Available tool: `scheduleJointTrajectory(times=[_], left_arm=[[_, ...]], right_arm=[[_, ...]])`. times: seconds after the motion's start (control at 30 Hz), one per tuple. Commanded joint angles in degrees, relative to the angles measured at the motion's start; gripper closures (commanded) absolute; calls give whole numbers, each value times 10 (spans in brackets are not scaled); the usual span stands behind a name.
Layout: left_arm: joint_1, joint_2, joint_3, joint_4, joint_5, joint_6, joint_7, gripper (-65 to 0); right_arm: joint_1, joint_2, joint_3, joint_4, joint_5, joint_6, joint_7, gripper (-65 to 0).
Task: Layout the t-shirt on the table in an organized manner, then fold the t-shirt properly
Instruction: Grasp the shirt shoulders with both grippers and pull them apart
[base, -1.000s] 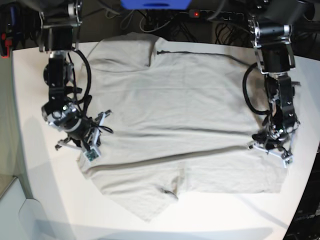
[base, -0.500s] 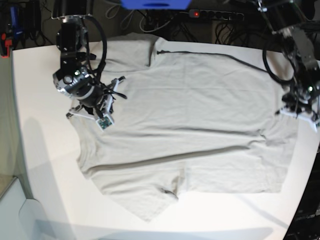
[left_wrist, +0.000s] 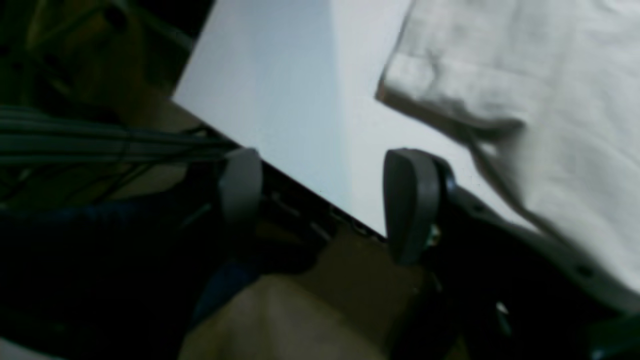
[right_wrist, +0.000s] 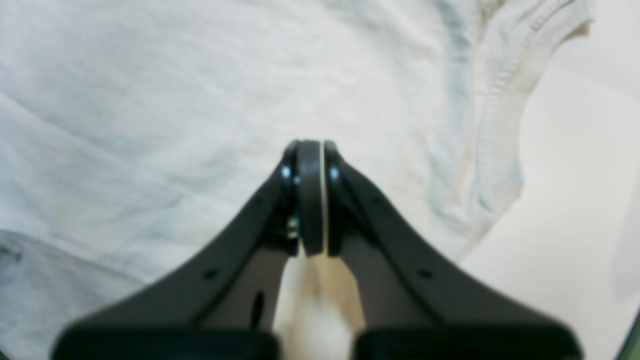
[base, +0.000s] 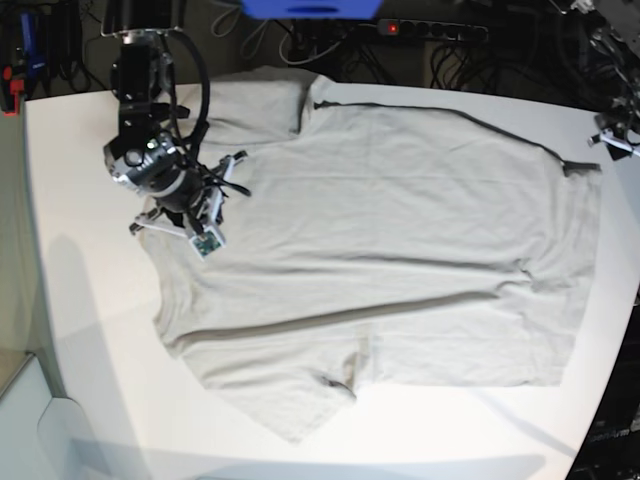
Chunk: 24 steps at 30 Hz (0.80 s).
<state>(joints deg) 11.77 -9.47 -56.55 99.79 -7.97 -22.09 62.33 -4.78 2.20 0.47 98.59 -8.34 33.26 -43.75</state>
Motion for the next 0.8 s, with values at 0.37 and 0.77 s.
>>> scheduleJointTrajectory(times=[0.37, 0.77], left_arm=[[-80, 11, -77, -89, -32, -36, -50, -379], [-110, 17, -115, -176, -142, -34, -89, -376]], right_arm=[[7, -1, 0, 8, 6, 7, 6, 0], [-1, -1, -2, 8, 6, 7, 6, 0]])
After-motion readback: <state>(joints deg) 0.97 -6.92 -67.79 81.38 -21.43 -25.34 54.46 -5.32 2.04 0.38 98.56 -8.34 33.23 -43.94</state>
